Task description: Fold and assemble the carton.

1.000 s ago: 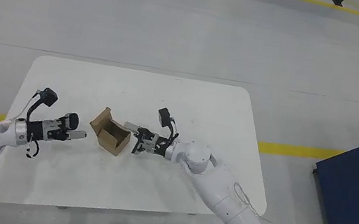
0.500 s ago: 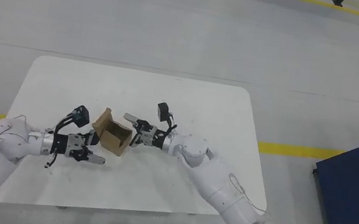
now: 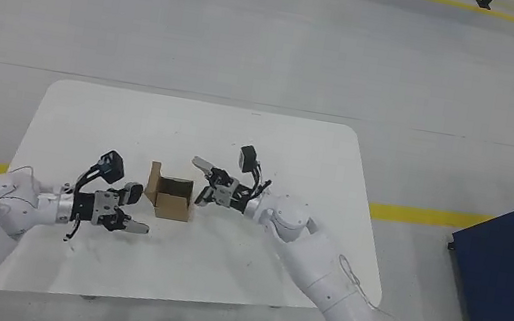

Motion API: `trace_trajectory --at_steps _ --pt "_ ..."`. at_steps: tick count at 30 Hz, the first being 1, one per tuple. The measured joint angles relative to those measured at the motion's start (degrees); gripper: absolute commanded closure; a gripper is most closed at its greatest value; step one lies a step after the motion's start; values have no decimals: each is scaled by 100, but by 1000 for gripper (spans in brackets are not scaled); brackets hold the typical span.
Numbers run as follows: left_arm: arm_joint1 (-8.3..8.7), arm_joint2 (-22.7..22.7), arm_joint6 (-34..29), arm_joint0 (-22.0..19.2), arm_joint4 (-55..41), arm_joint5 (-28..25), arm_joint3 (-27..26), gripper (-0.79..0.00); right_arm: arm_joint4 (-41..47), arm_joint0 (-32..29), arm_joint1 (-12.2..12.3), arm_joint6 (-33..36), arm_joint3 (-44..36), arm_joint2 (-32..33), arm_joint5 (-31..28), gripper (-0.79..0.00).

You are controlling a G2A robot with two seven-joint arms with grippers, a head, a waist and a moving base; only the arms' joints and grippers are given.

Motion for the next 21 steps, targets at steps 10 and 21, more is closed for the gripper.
trace_trajectory --at_steps 10,21 --pt "32 -130 410 -35 -441 249 140 -785 -83 -675 160 232 -603 512 -366 -785" --pt "0 -239 780 -40 -335 805 223 -785 -5 -1152 272 488 -1037 926 -571 -785"
